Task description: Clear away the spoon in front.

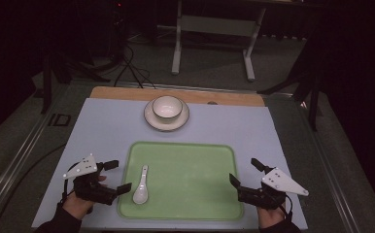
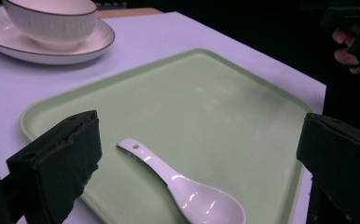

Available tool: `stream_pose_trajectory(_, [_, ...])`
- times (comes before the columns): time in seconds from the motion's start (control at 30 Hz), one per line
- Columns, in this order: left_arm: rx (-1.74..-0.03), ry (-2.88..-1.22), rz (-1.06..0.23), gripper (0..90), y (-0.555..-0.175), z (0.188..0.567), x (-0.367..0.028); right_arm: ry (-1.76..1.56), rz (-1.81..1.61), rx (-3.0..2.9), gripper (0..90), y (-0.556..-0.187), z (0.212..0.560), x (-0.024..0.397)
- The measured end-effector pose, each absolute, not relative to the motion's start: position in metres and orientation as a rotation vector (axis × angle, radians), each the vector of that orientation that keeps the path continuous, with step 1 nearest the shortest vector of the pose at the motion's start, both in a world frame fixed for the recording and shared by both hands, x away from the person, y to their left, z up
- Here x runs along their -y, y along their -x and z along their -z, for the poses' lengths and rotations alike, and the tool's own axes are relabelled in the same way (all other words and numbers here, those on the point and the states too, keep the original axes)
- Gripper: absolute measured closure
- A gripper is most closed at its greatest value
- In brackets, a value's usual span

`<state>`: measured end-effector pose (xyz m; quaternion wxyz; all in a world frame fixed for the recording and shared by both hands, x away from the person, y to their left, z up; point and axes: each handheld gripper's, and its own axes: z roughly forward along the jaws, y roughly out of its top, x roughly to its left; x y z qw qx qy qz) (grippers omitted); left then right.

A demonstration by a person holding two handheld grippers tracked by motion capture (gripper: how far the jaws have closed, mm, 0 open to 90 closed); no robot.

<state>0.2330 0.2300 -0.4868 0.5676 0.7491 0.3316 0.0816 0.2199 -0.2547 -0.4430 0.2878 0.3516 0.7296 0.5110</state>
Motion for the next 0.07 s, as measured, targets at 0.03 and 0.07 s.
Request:
stream_pose_trajectory(0.03, [-0.779,-1.76,-0.192,0.3,-0.233,0.4868,-0.23,-0.94,-1.364,-1.949,12.8,-0.2197,0.4431,0.2546])
stream_pose_trajectory(0.07, [-0.778,-1.764,-0.194,0.3,-0.2332,0.487,-0.2298,-0.94,-1.364,-1.949,12.8,-0.2197,0.4431,0.2546])
